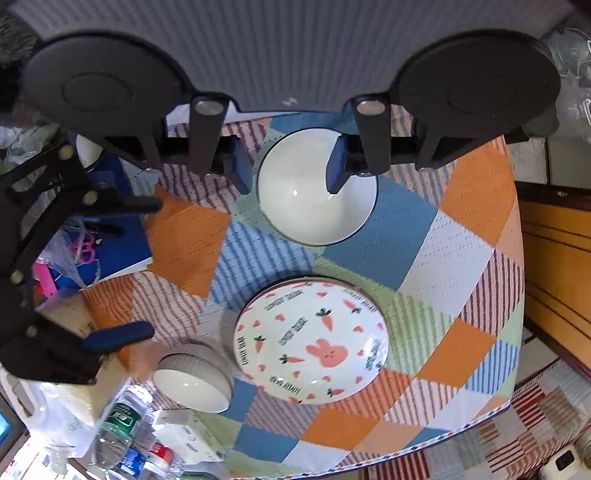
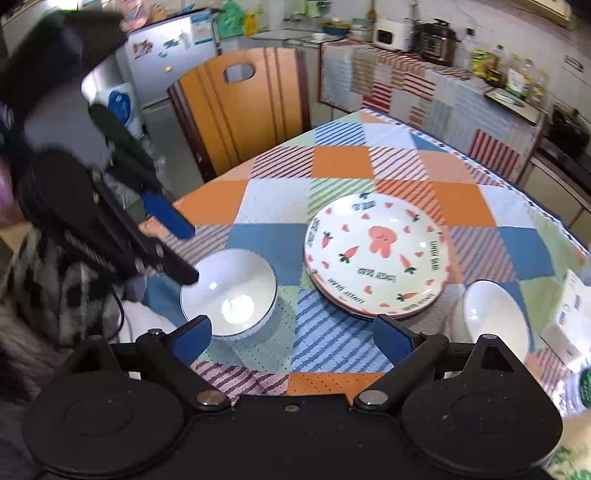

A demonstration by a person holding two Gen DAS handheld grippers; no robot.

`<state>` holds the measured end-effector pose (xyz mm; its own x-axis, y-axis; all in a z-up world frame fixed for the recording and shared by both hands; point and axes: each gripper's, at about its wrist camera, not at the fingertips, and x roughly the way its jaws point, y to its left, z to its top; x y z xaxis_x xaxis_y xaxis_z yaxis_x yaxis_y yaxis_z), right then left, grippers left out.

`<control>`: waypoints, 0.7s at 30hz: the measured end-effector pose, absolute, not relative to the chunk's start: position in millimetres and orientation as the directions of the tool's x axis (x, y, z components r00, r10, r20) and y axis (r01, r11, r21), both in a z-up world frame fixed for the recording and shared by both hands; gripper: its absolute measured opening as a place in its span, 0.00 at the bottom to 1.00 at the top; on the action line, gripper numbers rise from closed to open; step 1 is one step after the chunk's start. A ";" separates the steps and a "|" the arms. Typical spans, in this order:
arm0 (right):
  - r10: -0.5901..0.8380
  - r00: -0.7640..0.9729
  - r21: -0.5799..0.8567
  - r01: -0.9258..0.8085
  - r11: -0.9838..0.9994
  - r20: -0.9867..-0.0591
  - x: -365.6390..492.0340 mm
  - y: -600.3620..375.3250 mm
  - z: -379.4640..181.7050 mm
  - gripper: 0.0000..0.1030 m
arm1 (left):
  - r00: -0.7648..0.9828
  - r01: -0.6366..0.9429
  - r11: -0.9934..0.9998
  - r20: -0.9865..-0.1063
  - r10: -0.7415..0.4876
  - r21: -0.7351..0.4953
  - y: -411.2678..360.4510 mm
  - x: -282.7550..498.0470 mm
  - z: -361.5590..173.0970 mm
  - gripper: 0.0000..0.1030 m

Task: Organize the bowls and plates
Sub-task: 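Close the left tool on a third white bowl rim while the right tool grips it, then lift the third white bowl with both tools and carry it to the bowl stack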

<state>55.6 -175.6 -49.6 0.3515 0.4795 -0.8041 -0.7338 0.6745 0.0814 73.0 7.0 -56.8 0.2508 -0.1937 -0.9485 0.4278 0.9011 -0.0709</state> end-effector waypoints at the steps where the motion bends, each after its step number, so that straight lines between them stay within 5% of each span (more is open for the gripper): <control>1: 0.486 0.342 0.086 -0.743 0.664 -0.804 55.7 -173.1 -55.5 0.93 | 0.248 0.423 0.904 -0.950 -0.188 -0.068 8.7 73.6 -59.1 0.47; 10: 0.531 0.274 0.127 -0.791 0.599 -0.802 50.7 -150.9 -109.0 0.93 | 0.219 0.404 0.912 -0.962 -0.162 -0.062 17.7 81.0 -96.7 0.64; 21: 0.529 0.204 0.194 -0.776 0.600 -0.824 63.7 -122.9 -165.5 0.93 | 0.176 0.374 0.927 -0.977 -0.118 -0.045 35.9 100.5 -153.8 0.69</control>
<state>63.7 -122.9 -165.5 0.2036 0.5294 -0.8236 -0.7763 0.5999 0.1937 100.5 35.9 -153.8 0.1759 -0.1185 -0.9773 0.3735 0.9265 -0.0451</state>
